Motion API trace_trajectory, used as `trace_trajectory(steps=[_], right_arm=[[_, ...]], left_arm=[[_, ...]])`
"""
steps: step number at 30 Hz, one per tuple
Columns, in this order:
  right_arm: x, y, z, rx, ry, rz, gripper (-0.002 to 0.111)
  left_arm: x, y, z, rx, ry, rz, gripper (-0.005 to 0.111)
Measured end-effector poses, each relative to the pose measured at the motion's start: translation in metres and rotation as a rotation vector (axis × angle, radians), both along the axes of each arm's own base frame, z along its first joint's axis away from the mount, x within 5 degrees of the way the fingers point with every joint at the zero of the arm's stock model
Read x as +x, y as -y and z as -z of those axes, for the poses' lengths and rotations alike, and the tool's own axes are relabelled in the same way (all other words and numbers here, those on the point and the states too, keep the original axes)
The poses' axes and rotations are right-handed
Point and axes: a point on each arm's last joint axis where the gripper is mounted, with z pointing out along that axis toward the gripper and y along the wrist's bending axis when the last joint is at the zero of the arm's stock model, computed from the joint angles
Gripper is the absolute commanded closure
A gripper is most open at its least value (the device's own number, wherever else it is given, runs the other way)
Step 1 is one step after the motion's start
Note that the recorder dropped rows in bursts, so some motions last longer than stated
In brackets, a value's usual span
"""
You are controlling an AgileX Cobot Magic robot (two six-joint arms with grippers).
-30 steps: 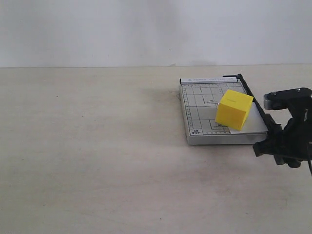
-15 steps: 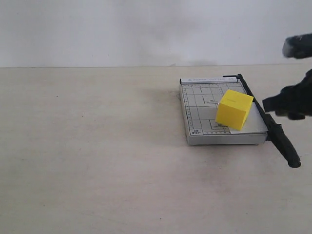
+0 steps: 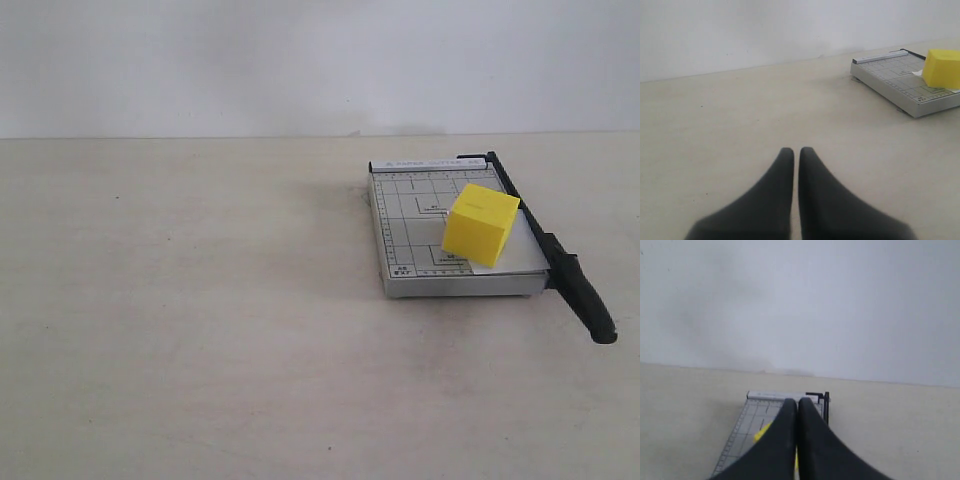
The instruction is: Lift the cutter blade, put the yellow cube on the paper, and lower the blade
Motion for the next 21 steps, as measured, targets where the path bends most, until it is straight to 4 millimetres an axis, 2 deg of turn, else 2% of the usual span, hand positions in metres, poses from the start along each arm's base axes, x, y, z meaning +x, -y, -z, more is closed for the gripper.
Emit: trace_trajectory(steps=[4, 7, 12, 21], right_arm=[[-0.022, 0.002, -0.004, 0.081, 0.033, -0.013, 0.108], [-0.030, 0.000, 0.001, 0.109, -0.027, -0.032, 0.108], [-0.034, -0.001, 0.009, 0.118, -0.112, -0.050, 0.108], [-0.035, -0.001, 0.010, 0.124, -0.124, -0.052, 0.108]], left_arm=[[0.000, 0.000, 0.000, 0.000, 0.000, 0.000, 0.102], [0.000, 0.000, 0.000, 0.000, 0.000, 0.000, 0.102], [0.000, 0.000, 0.000, 0.000, 0.000, 0.000, 0.102], [0.000, 0.000, 0.000, 0.000, 0.000, 0.000, 0.102]])
